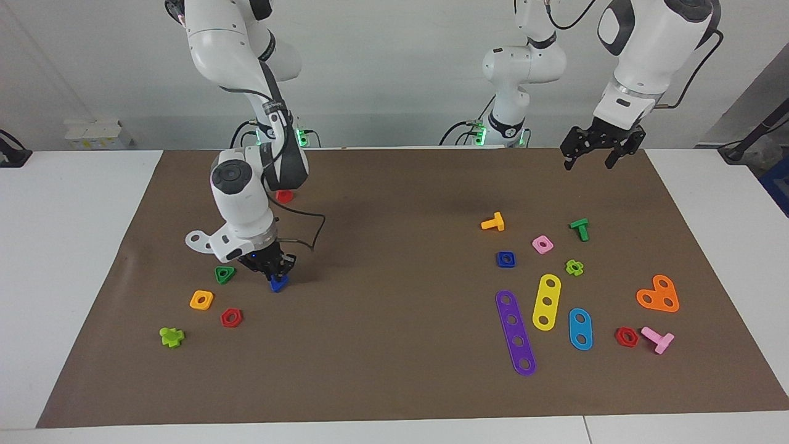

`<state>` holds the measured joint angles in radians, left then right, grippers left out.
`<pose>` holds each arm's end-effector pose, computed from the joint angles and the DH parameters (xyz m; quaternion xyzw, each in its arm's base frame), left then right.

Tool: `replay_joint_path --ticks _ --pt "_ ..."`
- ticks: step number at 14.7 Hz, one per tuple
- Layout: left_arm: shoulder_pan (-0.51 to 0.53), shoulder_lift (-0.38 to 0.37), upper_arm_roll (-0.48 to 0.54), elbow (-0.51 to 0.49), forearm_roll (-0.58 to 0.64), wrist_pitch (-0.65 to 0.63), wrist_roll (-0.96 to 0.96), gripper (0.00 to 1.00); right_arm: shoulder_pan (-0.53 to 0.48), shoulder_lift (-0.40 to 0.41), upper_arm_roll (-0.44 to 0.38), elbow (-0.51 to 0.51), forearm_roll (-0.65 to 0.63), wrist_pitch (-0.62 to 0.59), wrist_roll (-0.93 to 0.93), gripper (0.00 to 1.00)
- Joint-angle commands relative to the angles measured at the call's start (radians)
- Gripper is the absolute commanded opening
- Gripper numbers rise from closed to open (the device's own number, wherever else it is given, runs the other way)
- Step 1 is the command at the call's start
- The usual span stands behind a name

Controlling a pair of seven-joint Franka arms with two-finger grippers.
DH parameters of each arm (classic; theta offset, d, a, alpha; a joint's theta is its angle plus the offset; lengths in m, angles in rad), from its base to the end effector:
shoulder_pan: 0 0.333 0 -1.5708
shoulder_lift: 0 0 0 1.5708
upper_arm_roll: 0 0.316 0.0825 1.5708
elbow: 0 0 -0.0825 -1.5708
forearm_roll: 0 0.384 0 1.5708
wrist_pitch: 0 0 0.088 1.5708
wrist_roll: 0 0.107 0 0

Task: Unscrew and place screws in storage area
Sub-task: 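Carry the blue bolt with the right gripper toward the red ring and lower it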

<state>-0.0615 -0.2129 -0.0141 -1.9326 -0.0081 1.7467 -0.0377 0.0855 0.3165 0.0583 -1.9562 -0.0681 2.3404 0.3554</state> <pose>0.4952 -0.0388 0.5793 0.9997 -0.0182 0.0133 0.0033 0.6123 0.0860 0.3222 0.9957 -0.0845 0.0372 0.0073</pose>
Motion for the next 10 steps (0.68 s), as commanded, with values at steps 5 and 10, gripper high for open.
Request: replay_joint_path --ticks 5,10 --pt "0.000 0.186 0.016 0.415 -0.007 -0.283 0.016 1.00 -0.032 -0.020 0.014 -0.003 0.017 0.007 -0.065 0.99" --pt "-0.006 0.248 0.017 0.525 -0.012 -0.310 0.015 1.00 -0.033 -0.112 0.015 0.072 0.017 -0.168 -0.070 0.99"
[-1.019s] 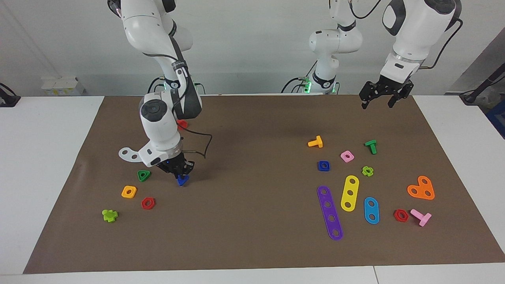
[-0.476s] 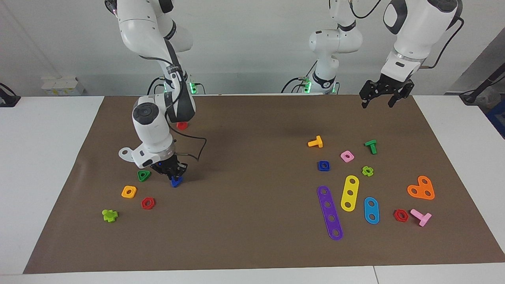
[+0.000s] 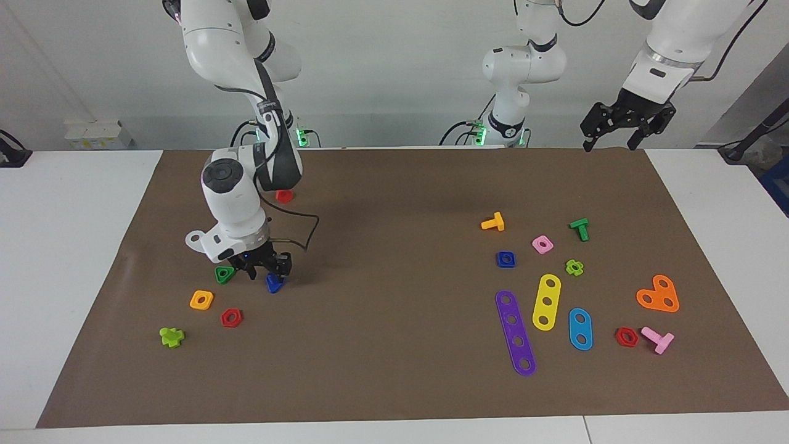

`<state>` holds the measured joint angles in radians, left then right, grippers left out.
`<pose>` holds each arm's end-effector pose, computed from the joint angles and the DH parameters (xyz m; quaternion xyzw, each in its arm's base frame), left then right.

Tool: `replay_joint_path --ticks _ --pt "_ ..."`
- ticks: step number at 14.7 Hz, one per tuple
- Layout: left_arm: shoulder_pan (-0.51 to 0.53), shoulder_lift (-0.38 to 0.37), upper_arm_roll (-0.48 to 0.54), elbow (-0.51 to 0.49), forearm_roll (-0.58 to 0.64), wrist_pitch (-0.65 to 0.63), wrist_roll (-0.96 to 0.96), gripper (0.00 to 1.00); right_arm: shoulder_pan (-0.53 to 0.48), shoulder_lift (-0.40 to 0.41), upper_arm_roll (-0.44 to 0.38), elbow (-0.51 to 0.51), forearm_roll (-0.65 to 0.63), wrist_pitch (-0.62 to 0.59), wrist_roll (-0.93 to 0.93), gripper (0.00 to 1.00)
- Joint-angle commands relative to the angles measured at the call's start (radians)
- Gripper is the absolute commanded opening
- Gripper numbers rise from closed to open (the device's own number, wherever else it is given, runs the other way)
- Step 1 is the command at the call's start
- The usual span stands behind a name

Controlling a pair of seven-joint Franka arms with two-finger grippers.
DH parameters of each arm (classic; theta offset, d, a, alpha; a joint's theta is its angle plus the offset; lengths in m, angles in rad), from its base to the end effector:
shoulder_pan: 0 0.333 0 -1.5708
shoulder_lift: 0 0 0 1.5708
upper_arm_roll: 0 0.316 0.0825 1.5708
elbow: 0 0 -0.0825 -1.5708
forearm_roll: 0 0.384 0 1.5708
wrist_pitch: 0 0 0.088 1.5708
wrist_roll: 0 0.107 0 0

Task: Unscrew and place screws in storage area
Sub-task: 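Carry the blue bolt with the right gripper toward the red ring and lower it, then open the right gripper and withdraw it to its rest position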

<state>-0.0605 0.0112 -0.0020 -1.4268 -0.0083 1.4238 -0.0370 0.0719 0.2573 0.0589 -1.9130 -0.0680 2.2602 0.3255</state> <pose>0.5411 -0.0348 0.6724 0.9999 -0.0133 -0.0073 0.0038 0.6162 0.0775 0.3707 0.9957 -0.0780 0.0485 0.0090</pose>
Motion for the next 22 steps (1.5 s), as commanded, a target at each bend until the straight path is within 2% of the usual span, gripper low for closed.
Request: replay_joint_path --ticks 1,2,3,6,11,13,15,17,22 --pt "-0.009 -0.020 0.005 -0.080 -0.012 0.083 0.014 1.00 -0.020 -0.081 0.015 0.040 0.017 -0.126 -0.040 0.99" --pt "-0.012 -0.055 0.007 -0.162 -0.012 0.151 0.013 1.00 -0.020 -0.117 0.015 0.043 0.017 -0.155 -0.048 0.99" --pt "-0.010 -0.072 0.005 -0.202 -0.012 0.179 0.014 1.00 -0.020 -0.156 0.015 0.043 0.019 -0.184 -0.063 0.99" --pt "-0.005 -0.074 0.005 -0.199 -0.012 0.173 0.014 1.00 -0.026 -0.223 0.002 0.107 0.081 -0.318 -0.111 0.99" --pt "-0.001 -0.057 0.005 -0.166 -0.012 0.172 0.016 1.00 -0.060 -0.211 -0.002 0.327 0.088 -0.536 -0.164 0.99" --pt "-0.002 -0.009 0.005 -0.109 -0.006 0.141 0.016 1.00 -0.052 -0.227 -0.002 0.322 0.086 -0.571 -0.160 1.00" --pt "-0.002 0.033 0.004 -0.054 -0.009 0.113 0.016 1.00 -0.054 -0.254 0.001 0.308 0.088 -0.667 -0.168 1.00" --pt "0.001 0.067 0.004 0.001 -0.010 0.089 0.016 1.00 -0.053 -0.256 -0.001 0.307 0.088 -0.677 -0.210 1.00" --pt "-0.001 0.046 0.010 -0.040 -0.009 0.113 0.037 1.00 -0.057 -0.256 -0.002 0.307 0.088 -0.677 -0.261 1.00"
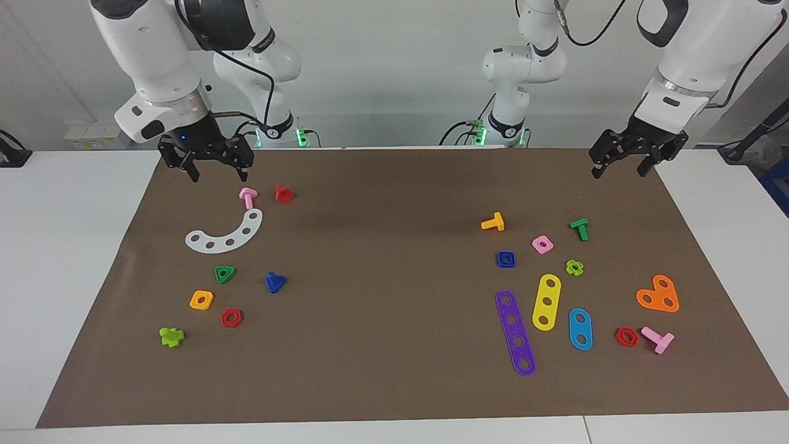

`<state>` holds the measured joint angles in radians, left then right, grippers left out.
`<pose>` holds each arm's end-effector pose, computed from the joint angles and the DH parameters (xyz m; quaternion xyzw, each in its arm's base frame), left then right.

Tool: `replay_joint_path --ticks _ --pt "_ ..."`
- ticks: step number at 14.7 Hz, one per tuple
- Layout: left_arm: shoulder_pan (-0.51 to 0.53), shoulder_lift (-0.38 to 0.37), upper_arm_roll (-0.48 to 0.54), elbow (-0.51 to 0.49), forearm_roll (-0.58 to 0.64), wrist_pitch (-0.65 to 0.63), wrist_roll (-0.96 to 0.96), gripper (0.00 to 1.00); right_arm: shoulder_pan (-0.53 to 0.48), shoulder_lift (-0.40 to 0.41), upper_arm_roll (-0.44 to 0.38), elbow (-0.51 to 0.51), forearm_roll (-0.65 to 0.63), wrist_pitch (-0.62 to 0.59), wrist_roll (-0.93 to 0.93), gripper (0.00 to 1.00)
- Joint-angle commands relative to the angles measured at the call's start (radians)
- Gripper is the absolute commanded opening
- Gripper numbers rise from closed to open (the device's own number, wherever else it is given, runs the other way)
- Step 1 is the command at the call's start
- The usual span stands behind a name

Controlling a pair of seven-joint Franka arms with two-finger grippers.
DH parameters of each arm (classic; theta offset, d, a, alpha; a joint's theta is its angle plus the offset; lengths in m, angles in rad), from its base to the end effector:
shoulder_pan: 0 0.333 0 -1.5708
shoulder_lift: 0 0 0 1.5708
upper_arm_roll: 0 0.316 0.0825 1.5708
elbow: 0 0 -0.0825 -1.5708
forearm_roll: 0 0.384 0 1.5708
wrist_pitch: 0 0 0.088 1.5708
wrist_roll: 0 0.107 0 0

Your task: Unscrew and place screws in storage area

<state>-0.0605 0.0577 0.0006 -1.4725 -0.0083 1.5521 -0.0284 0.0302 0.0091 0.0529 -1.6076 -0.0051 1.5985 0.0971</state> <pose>0.5702 -0.0351 0.6367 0.9998 -0.0159 0.0108 0.0046 0.5569 0.0457 0.6045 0.9999 -0.0069 -0.0088 0.0031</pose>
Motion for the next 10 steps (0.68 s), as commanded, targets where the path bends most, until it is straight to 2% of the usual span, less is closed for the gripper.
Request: replay_joint_path --ticks 1,6,10 --pt "-0.001 -0.001 0.007 0.004 -0.009 -0.010 0.028 1.00 -0.013 -0.008 0.004 0.002 0.024 -0.015 -0.033 1.00" --pt "-0.010 -0.012 0.007 -0.014 -0.007 -0.012 0.028 1.00 -0.003 -0.003 0.008 0.014 0.008 -0.025 -0.034 1.00" --pt "-0.019 -0.039 0.002 -0.074 -0.006 -0.006 0.030 1.00 -0.003 -0.008 0.008 0.003 0.011 -0.023 -0.034 1.00"
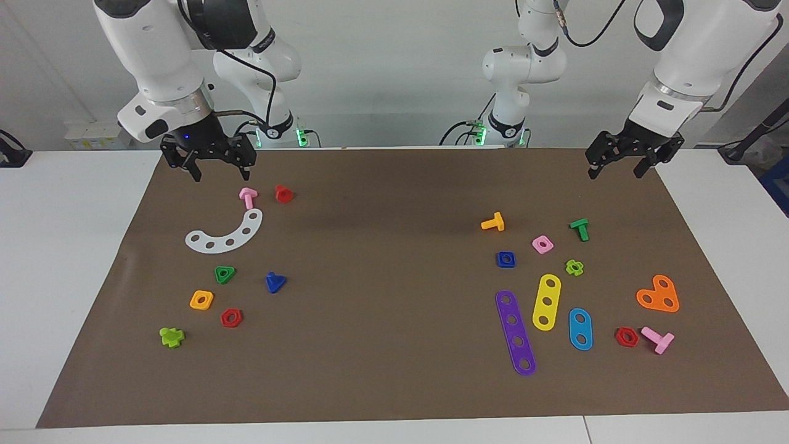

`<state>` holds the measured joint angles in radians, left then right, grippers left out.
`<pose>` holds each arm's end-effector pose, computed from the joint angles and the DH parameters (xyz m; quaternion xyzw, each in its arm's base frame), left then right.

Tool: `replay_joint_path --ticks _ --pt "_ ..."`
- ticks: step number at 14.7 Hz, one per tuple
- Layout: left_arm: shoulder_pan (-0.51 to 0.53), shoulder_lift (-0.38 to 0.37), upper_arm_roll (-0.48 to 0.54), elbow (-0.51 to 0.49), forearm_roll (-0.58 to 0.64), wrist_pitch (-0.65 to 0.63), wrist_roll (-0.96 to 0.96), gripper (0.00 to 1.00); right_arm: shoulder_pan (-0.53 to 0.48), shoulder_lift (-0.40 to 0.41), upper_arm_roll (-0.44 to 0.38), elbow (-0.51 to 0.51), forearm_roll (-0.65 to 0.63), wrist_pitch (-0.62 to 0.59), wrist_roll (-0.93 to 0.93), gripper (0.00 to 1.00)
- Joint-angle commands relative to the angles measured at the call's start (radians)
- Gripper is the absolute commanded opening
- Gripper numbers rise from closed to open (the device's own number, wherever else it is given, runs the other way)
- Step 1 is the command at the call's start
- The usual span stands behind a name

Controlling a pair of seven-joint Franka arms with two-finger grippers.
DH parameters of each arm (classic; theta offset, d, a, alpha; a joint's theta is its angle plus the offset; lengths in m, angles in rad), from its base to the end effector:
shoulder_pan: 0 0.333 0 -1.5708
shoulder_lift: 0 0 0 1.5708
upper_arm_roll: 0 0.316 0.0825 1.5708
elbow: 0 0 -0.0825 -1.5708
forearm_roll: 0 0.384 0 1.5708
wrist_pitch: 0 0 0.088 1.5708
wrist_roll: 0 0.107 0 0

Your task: Unscrew and place screws in storage area

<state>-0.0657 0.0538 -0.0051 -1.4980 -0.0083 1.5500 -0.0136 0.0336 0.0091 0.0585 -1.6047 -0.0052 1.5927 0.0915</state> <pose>0.5681 -0.0411 0.6267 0.9996 -0.0287 -0.0011 0.0042 0.5560 0.0507 0.6053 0.9999 0.0004 -0.0103 0.0033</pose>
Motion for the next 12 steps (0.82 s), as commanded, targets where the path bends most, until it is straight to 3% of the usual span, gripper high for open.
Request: replay_joint_path --ticks 1,12 --pt "-0.014 -0.038 0.008 -0.050 -0.006 -0.002 0.017 1.00 -0.005 -0.008 0.003 0.000 0.011 -0.013 -0.026 1.00" --pt "-0.016 -0.077 0.004 -0.140 -0.006 0.051 0.017 1.00 -0.004 -0.012 0.004 -0.012 0.016 -0.010 -0.016 1.00"
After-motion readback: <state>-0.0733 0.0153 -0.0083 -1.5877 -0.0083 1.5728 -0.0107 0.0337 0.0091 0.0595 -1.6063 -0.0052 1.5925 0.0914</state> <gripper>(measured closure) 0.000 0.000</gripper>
